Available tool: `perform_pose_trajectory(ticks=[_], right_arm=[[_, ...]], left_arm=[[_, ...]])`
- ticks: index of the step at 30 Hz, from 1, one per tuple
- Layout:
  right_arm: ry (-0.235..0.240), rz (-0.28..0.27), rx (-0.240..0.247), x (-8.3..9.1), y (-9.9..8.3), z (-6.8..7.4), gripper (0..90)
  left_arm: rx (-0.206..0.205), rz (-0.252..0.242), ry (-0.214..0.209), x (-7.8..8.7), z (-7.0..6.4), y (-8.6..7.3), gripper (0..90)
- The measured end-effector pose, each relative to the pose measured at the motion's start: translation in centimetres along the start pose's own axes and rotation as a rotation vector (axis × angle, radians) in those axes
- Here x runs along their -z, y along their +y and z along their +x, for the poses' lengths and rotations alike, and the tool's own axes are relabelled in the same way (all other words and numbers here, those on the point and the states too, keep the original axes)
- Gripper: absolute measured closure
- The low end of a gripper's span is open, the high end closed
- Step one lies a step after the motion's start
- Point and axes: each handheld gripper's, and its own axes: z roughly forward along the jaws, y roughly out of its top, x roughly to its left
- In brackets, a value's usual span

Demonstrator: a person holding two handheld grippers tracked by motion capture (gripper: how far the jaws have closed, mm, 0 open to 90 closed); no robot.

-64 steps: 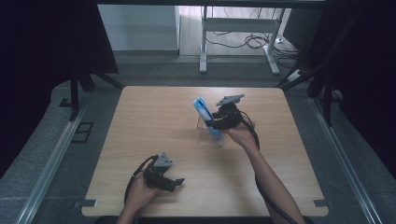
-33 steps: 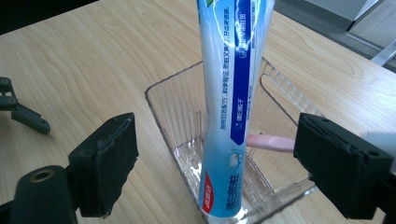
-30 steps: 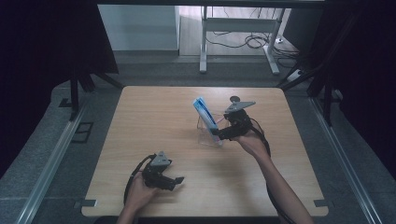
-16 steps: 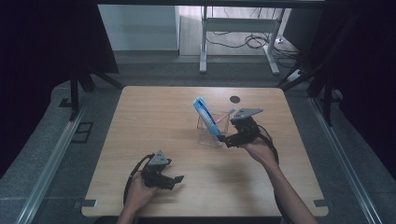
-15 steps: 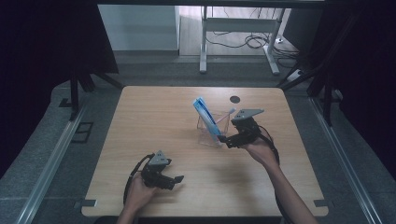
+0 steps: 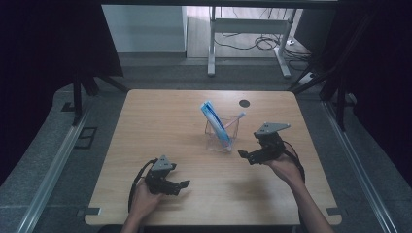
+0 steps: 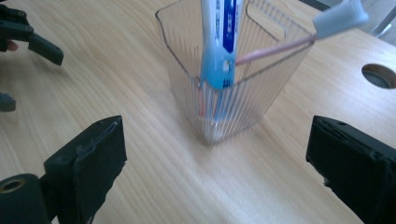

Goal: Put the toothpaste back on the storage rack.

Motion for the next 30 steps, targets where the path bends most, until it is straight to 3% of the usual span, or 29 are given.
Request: perform_pose_trajectory(ticks=[20,26,30], right_arm=[[-0.07,0.007,-0.06,2.6,-6.3,0.8,0.0],[-0.08,0.005,-0.101,2.9,-8.5,1.1,0.0],[-0.094,0.037,-0.1,2.5,-9.9,1.3,0.0]], left_arm=[[-0.022,0.035,0.009,-0.2,-0.2,0.0,12.9],[-0.026,0.046,0.012,-0.2,-0.2,-0.1,12.9],[-0.031,0.059,0.014,-0.3,-0.3,-0.2,12.9]])
